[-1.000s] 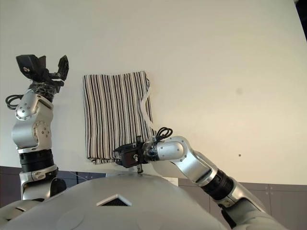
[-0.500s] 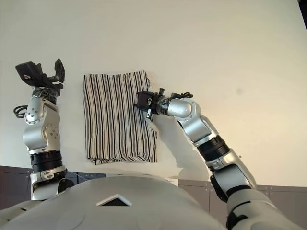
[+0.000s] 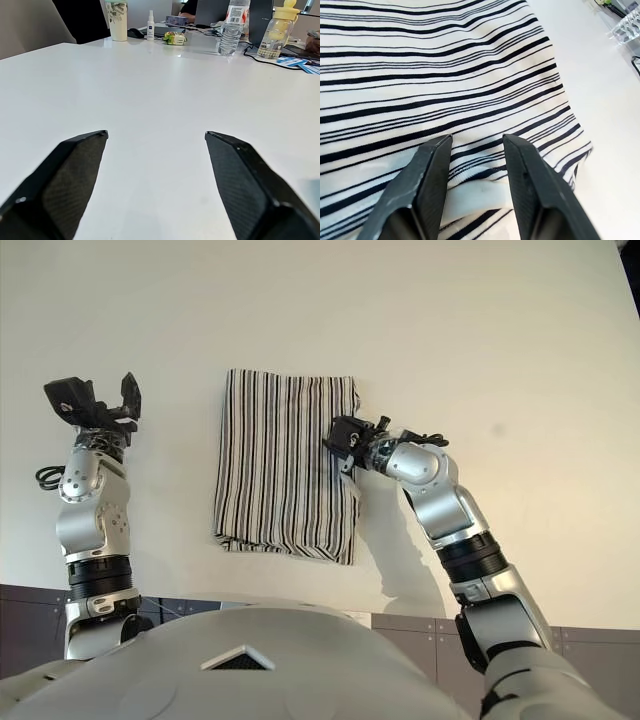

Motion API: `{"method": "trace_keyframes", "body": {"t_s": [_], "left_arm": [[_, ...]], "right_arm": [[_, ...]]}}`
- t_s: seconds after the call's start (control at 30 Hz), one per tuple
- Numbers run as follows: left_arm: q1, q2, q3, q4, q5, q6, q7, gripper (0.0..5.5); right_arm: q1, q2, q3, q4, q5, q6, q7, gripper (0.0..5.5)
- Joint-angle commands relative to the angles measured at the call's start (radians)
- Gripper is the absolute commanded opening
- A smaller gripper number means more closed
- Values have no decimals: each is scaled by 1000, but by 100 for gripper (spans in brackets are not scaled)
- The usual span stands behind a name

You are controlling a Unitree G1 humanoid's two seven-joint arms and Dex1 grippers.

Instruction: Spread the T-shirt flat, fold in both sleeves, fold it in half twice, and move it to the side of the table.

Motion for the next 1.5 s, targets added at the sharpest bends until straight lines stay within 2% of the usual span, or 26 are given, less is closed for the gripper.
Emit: {"method": "trace_keyframes", "body": {"t_s": [0.03, 0.13, 0.2, 0.23, 0.3, 0.37, 0.5, 0.6, 0.77, 0.97, 1.07, 1.23, 1.5], "left_arm": [[66, 91, -66, -128, 56, 0, -97, 361], [256, 343, -157, -325, 213, -142, -320, 361], [420, 483, -161, -407, 268, -268, -451, 361], [492, 550, -155, -412, 290, -348, -509, 380], [579, 614, -128, -398, 318, -453, -560, 403], [608, 648, -123, -358, 361, -543, -566, 408], [630, 725, -146, -278, 430, -718, -594, 408], [610, 807, -218, -196, 506, -870, -644, 408], [414, 755, -379, -44, 646, -978, -614, 408], [376, 700, -487, -30, 695, -993, -570, 408], [398, 697, -517, -22, 724, -998, -538, 408], [341, 693, -561, 39, 747, -1009, -503, 408], [297, 734, -596, 90, 752, -1053, -481, 408]], "right_arm": [[45, 59, -153, -140, 117, -13, -73, 184], [187, -132, -250, -359, 126, -169, 41, 184], [356, -280, -295, -402, 49, -354, 92, 184], [478, -346, -326, -397, 3, -470, 99, 184], [642, -439, -361, -364, -66, -655, 99, 215], [727, -466, -363, -342, -131, -771, 71, 258], [789, -434, -324, -368, -254, -862, 21, 258], [757, -391, -249, -383, -349, -843, 24, 258], [623, -345, -193, -329, -375, -758, 41, 258], [506, -416, -188, -245, -310, -813, 63, 258], [466, -469, -189, -181, -294, -903, 51, 258], [459, -444, -108, -194, -279, -941, 69, 258], [453, -439, -70, -174, -268, -936, 59, 258]]}}
